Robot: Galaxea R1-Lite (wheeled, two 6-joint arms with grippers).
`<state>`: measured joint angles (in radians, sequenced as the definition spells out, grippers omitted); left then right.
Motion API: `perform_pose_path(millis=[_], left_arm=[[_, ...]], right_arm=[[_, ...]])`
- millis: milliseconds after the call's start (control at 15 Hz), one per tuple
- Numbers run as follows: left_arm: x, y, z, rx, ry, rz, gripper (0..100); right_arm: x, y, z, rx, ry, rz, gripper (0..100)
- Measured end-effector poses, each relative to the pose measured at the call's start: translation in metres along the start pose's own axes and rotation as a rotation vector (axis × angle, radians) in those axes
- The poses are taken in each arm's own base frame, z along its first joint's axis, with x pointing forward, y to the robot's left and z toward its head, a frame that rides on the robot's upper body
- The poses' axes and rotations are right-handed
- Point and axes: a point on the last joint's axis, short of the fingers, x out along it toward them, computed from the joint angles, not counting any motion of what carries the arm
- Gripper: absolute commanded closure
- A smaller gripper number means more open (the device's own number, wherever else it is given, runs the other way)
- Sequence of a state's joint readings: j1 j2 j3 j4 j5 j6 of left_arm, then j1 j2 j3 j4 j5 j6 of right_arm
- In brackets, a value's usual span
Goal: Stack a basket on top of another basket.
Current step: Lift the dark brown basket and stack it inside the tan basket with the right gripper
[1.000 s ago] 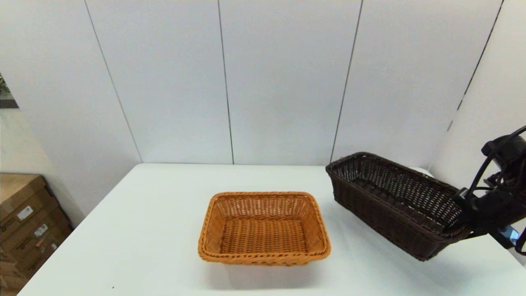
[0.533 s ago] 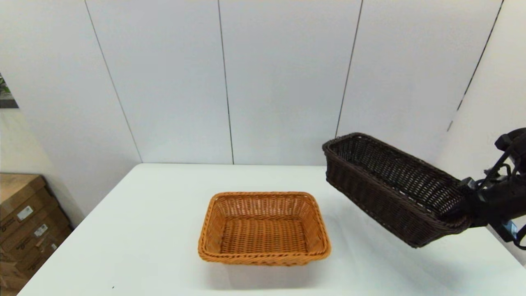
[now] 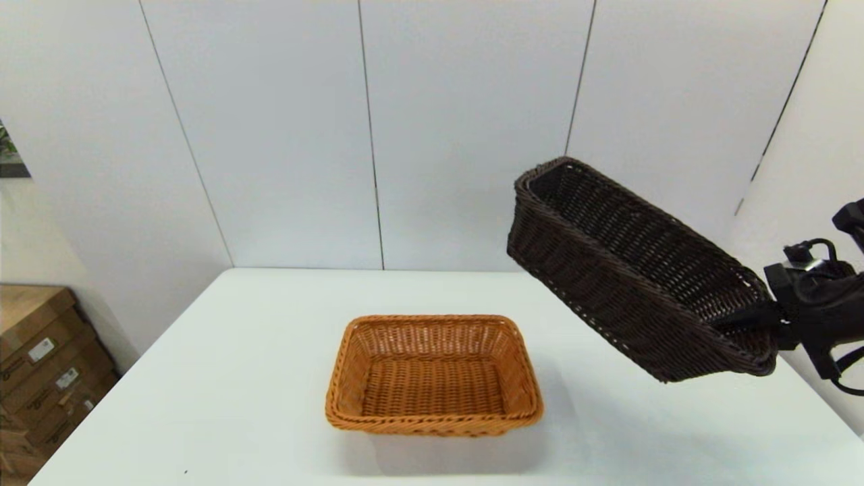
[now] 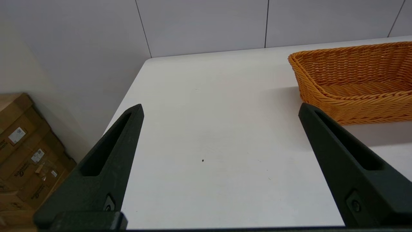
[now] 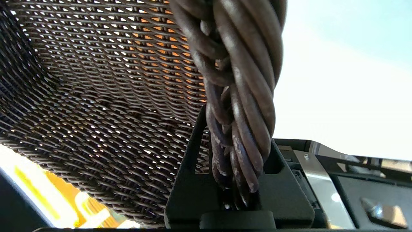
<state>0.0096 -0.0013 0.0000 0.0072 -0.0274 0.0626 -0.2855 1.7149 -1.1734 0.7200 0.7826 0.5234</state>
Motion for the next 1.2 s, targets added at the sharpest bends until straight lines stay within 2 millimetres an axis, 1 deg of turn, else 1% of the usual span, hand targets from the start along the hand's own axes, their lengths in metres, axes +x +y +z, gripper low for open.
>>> perform_pose_path(millis=[133, 267, 667, 1000, 1200], left_arm=[[0.000, 0.000, 0.000, 0.000, 0.000, 0.000, 0], [0.000, 0.000, 0.000, 0.000, 0.000, -0.001, 0], [0.000, 0.000, 0.000, 0.000, 0.000, 0.000, 0], [0.000, 0.000, 0.000, 0.000, 0.000, -0.001, 0], [0.000, 0.000, 0.000, 0.000, 0.000, 0.000, 0]], right_arm=[[0.003, 0.005, -0.004, -0.073, 0.017, 0.004, 100], [0.011, 0.012, -0.010, -0.166, 0.048, 0.006, 100], [0.038, 0.036, -0.023, -0.451, 0.150, 0.012, 100], [0.060, 0.060, -0.032, -0.558, 0.207, 0.010, 100], [0.077, 0.077, -0.038, -0.618, 0.251, 0.014, 100]])
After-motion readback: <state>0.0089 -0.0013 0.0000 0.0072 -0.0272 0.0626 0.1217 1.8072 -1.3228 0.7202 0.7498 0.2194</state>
